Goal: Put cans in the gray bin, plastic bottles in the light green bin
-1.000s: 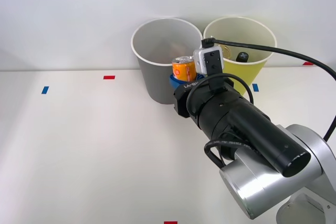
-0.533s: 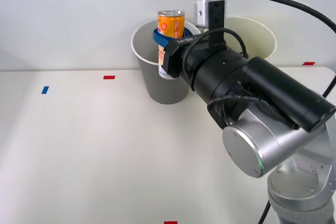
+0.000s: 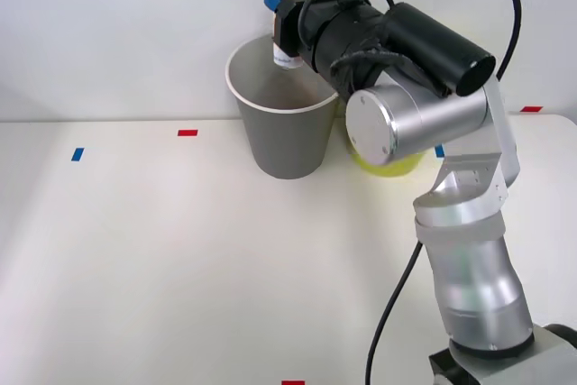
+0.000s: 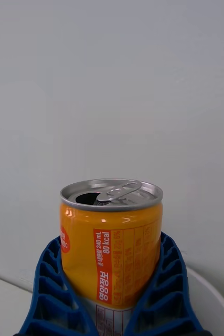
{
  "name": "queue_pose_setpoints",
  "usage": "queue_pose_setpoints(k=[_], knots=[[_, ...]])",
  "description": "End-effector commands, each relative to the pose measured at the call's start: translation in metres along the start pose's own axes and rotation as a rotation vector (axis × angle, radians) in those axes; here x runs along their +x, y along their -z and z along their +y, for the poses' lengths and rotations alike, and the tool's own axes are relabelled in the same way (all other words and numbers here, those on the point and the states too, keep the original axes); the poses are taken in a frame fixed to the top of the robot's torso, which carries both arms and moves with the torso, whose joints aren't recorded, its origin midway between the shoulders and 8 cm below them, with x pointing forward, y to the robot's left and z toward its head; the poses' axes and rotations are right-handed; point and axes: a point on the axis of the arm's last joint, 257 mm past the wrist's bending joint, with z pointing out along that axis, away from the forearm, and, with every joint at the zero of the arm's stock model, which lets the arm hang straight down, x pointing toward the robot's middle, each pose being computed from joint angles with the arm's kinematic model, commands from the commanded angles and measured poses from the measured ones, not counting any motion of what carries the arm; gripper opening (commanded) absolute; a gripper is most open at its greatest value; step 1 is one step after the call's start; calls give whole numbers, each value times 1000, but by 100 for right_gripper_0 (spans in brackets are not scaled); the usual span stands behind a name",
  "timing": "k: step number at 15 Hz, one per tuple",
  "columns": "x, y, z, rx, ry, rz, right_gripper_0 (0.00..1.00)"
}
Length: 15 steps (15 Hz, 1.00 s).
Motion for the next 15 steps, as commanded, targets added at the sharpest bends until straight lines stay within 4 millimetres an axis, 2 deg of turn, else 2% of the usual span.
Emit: queue_pose_setpoints(k=[1,2,5,10,11,12,13,15], knots=[[4,-17,-11,23,16,0,0],[14,-23,-9,19,23,13,0],[25,-43,-14,27,37,0,0],[30,-47,-15,32,34,12,0],[30,-47,-15,32,26,12,14],[30,-48,-15,30,21,12,38],[31,-48,-13,28,20,13,100],[31,-48,-12,26,19,13,100]])
